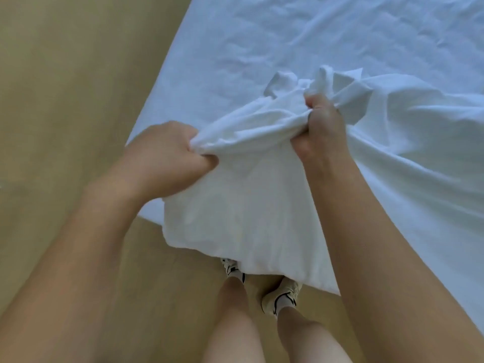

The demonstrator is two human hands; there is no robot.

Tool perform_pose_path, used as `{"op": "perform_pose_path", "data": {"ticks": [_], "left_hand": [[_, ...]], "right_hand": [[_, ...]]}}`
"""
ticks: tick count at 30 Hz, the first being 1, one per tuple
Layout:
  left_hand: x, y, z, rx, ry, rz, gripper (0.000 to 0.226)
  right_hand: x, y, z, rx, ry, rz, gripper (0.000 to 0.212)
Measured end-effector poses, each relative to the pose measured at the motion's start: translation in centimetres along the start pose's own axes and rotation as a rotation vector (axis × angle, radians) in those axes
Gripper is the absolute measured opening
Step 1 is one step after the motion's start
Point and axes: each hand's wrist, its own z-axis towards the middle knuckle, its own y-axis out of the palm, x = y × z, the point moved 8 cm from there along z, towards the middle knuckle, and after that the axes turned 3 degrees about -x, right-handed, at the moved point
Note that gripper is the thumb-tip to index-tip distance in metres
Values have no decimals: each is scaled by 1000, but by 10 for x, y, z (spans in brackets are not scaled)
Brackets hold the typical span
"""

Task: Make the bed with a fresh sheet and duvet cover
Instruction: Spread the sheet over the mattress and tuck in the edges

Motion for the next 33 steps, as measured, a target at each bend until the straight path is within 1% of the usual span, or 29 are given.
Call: {"op": "perform_pose_path", "data": {"ticks": [1,2,3,4,6,8,10,11,12,14,16,17,18,19,20,21,22,23,24,25,26,27,28,31,32,33], "left_hand": [[-6,-20,5,120,-39,83,35],[-15,-32,13,222,-86,174,34],[-26,-32,22,281,-141,256,32],[-42,-22,31,292,-201,310,31],[-89,14,43,205,-330,346,34],[-136,53,41,-1,-421,292,41],[-161,81,29,-231,-414,216,44],[-162,88,22,-303,-391,163,41],[-156,88,18,-332,-363,104,36],[-131,78,13,-286,-289,43,24],[-97,66,2,-197,-207,-107,24],[-80,65,-5,-194,-174,-161,22],[-63,67,-14,-224,-139,-163,17],[-50,74,-22,-278,-98,-95,11],[-39,83,-32,-336,-64,-6,12],[-31,93,-41,-380,-49,63,18],[-26,102,-50,-415,-53,84,25],[-24,110,-56,-437,-61,71,31],[-27,117,-61,-461,-60,61,37],[-30,119,-62,-464,-49,61,42],[-39,121,-61,-468,-39,102,44],[-49,122,-58,-445,-8,177,43],[-57,121,-55,-379,50,252,40],[-66,110,-39,-92,281,298,43],[-63,108,-32,-46,372,294,41],[-58,110,-27,-49,476,276,33]], "right_hand": [[1,7,5,-23,-1,33,42],[8,14,7,-51,29,53,43],[22,18,7,-65,84,22,42],[40,19,5,-76,150,-84,41],[80,9,-9,-96,319,-462,44],[111,-12,-28,-136,443,-729,54],[124,-31,-44,-162,479,-840,65],[129,-42,-51,-173,496,-880,71],[134,-49,-59,-194,525,-917,75],[146,-52,-79,-288,602,-969,80],[156,-37,-101,-412,655,-888,79],[157,-23,-108,-465,656,-793,72],[155,-9,-111,-498,640,-697,63],[152,2,-111,-491,632,-617,54],[148,8,-109,-448,640,-557,46],[144,10,-106,-391,629,-551,35],[139,6,-100,-314,587,-589,19],[132,0,-95,-222,536,-615,10],[124,-8,-90,-127,493,-603,17],[118,-17,-87,-37,480,-517,23],[113,-25,-86,52,490,-372,26],[112,-34,-85,127,520,-248,26],[112,-40,-87,179,556,-148,25],[112,-37,-95,236,619,-19,13],[112,-32,-97,238,609,29,13],[111,-27,-100,248,579,58,12]]}}
